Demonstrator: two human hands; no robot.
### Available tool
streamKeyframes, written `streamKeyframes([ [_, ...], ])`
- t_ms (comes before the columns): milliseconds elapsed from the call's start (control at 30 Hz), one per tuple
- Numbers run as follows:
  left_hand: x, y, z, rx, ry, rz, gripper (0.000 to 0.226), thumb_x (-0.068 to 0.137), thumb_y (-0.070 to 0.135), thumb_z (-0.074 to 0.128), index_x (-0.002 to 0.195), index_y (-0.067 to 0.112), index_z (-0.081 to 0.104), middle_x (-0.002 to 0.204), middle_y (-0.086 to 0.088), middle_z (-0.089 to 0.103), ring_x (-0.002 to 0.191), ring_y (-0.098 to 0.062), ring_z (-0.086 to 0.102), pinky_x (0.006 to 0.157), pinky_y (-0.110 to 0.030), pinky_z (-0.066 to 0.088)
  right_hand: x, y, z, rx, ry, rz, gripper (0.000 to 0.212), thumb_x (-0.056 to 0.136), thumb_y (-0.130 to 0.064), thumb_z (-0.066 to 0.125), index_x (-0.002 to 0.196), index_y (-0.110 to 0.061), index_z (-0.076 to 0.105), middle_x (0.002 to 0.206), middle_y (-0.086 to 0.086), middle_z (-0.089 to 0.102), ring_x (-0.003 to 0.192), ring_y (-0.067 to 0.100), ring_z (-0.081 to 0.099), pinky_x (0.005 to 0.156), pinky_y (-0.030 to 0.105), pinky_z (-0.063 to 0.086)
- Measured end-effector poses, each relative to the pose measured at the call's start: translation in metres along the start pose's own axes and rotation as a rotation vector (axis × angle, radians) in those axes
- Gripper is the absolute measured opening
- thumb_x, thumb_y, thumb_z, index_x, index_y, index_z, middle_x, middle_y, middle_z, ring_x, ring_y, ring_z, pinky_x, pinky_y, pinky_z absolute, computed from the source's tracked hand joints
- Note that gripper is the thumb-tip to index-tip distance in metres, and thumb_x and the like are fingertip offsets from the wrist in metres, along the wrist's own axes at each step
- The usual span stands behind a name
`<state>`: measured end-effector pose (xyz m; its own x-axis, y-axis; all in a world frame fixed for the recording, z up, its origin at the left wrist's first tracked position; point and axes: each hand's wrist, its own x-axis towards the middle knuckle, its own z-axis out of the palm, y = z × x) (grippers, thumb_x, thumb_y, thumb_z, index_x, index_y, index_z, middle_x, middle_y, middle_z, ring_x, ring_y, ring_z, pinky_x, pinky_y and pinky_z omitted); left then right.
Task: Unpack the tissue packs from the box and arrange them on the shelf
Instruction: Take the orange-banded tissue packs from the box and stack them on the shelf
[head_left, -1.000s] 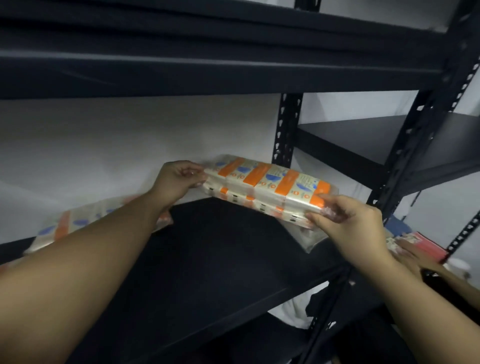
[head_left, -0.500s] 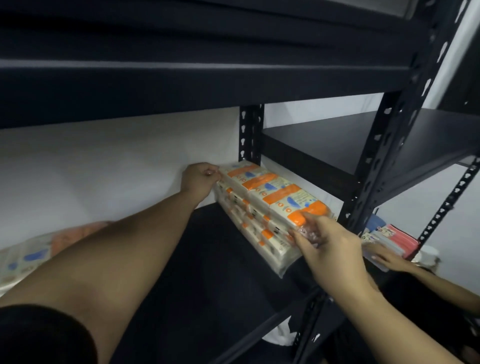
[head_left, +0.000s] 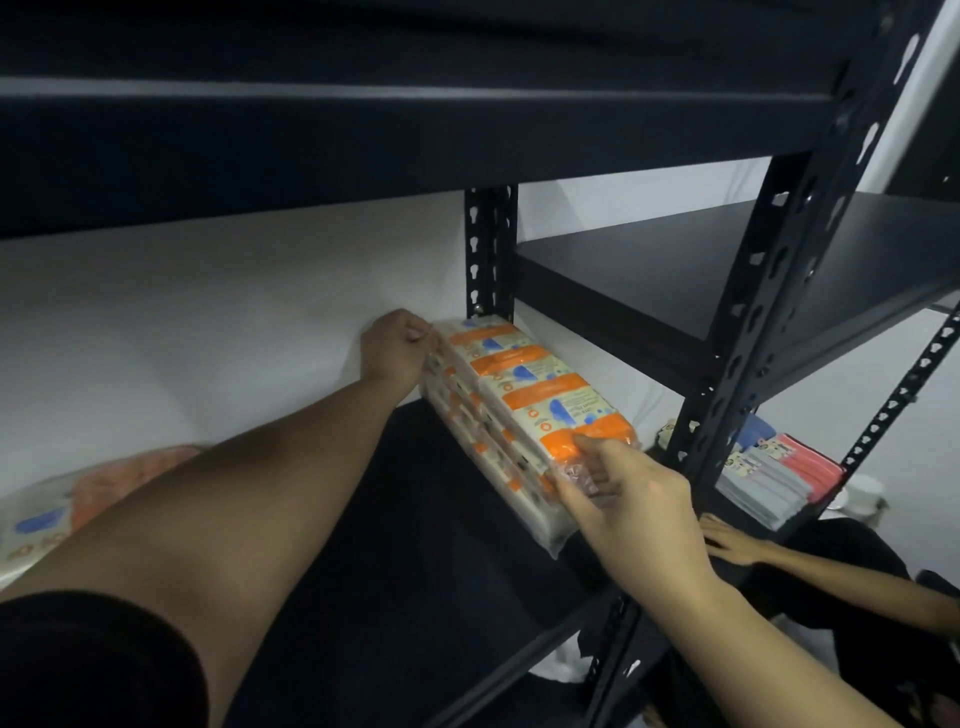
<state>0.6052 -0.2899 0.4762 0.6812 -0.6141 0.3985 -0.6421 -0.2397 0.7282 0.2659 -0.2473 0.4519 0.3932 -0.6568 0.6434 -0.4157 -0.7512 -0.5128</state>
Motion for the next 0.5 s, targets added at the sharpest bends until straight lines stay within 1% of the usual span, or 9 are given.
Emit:
streamKeyframes([
  [100, 0.0005, 0.0012, -0.0015, 0.049, -0.007, -0.009, 0.008, 0.094, 0.025, 0.072, 0.09, 0.018, 0.07, 0.083, 0.013, 0.065, 0.078, -0.002, 0.062, 0.06, -0.012, 0.039, 0.0004, 0.0005, 0.0002, 0.003, -0.007, 0.017, 0.045, 0.082, -0.037, 0.083, 0.121, -0.016, 0.074, 0.107, -0.003, 0.077, 0.084, 0.012, 0.074, 0.076, 0.037, 0.065],
  [167, 0.0011, 0.0013, -0.0025, 0.081, -0.016, -0.008, 0.01, 0.094, 0.027, 0.073, 0.089, 0.018, 0.07, 0.083, 0.012, 0.064, 0.078, -0.005, 0.063, 0.061, -0.015, 0.04, 0.0012, -0.0005, -0.0003, -0.008, -0.012, 0.014, 0.046, 0.08, -0.037, 0.085, 0.12, -0.017, 0.074, 0.105, -0.004, 0.077, 0.084, 0.011, 0.073, 0.077, 0.036, 0.064],
  [333, -0.0019, 0.0034, -0.006, 0.107, 0.004, 0.006, 0.014, 0.094, 0.026, 0.073, 0.083, 0.019, 0.066, 0.081, 0.008, 0.066, 0.076, -0.009, 0.064, 0.06, -0.018, 0.041, 0.0058, 0.0011, -0.0026, 0.009, -0.058, 0.021, 0.046, 0.082, -0.035, 0.086, 0.122, -0.018, 0.072, 0.108, -0.004, 0.075, 0.089, 0.016, 0.073, 0.081, 0.041, 0.063],
  [433, -0.006, 0.0048, -0.0079, 0.106, 0.019, 0.025, 0.017, 0.095, 0.025, 0.071, 0.081, 0.021, 0.064, 0.08, 0.009, 0.064, 0.072, -0.005, 0.06, 0.058, -0.016, 0.037, 0.0046, 0.0029, -0.0024, -0.007, -0.04, -0.026, 0.045, 0.083, -0.033, 0.085, 0.122, -0.016, 0.072, 0.111, -0.002, 0.076, 0.092, 0.016, 0.074, 0.081, 0.037, 0.063],
  [500, -0.0083, 0.0029, -0.0087, 0.096, 0.021, 0.037, 0.017, 0.096, 0.025, 0.071, 0.081, 0.021, 0.063, 0.08, 0.009, 0.064, 0.073, -0.004, 0.06, 0.058, -0.016, 0.037, 0.0022, 0.0052, -0.0011, -0.032, -0.036, -0.062, 0.043, 0.083, -0.032, 0.085, 0.121, -0.015, 0.073, 0.111, -0.001, 0.076, 0.091, 0.017, 0.074, 0.078, 0.036, 0.064],
])
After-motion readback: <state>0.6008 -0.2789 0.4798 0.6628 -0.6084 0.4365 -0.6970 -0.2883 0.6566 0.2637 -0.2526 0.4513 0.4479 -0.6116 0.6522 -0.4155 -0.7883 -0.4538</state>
